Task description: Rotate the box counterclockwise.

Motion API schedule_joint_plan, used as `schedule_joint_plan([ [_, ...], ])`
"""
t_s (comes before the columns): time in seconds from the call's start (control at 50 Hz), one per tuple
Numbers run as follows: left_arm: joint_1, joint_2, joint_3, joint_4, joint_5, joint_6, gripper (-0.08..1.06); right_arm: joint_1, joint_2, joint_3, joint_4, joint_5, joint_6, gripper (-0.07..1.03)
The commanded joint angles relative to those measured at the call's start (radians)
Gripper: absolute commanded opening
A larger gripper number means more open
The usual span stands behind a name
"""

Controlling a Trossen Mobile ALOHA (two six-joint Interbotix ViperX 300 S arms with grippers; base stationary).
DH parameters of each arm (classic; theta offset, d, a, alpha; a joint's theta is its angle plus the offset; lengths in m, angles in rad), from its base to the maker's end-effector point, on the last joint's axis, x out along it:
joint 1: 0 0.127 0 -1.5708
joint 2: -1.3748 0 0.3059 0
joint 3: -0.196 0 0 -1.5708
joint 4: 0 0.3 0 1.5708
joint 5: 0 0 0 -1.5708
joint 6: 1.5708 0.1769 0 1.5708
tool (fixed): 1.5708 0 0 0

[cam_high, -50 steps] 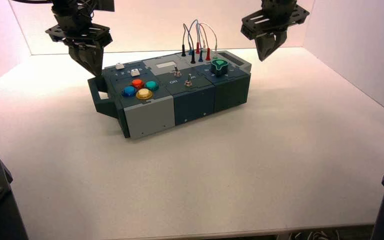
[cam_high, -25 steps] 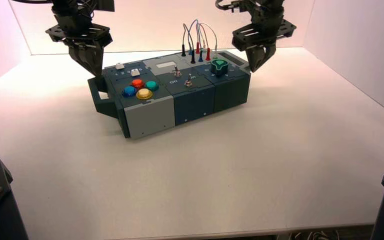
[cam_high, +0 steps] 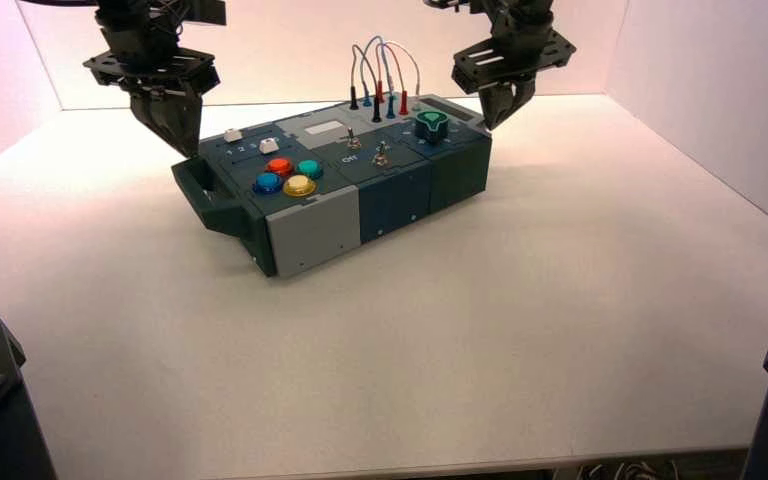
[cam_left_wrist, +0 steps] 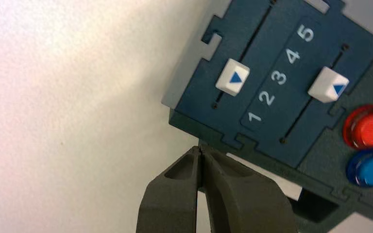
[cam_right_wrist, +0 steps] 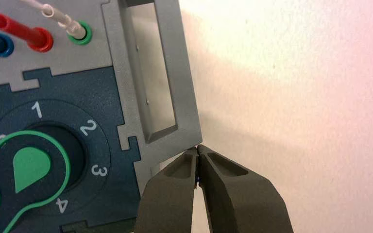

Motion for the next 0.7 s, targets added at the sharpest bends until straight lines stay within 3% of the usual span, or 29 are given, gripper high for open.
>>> schedule_joint_plan([
  [0.02,-0.014,-0.051,0.014,-0.005,0.009,-0.002,-0.03,0.032,-0.009,-0.046,0.003,-0.034,-0.005,-0.02],
  [0.28,-0.014,-0.087,0.071,-0.003,0.031,-0.011,-0.03,0.063,0.018,-0.072,0.003,-0.077,-0.005,-0.02],
  [0.7,-0.014,-0.114,0.101,-0.006,0.06,-0.035,-0.03,0.064,0.051,-0.132,0.002,-0.126,-0.015,-0.02],
])
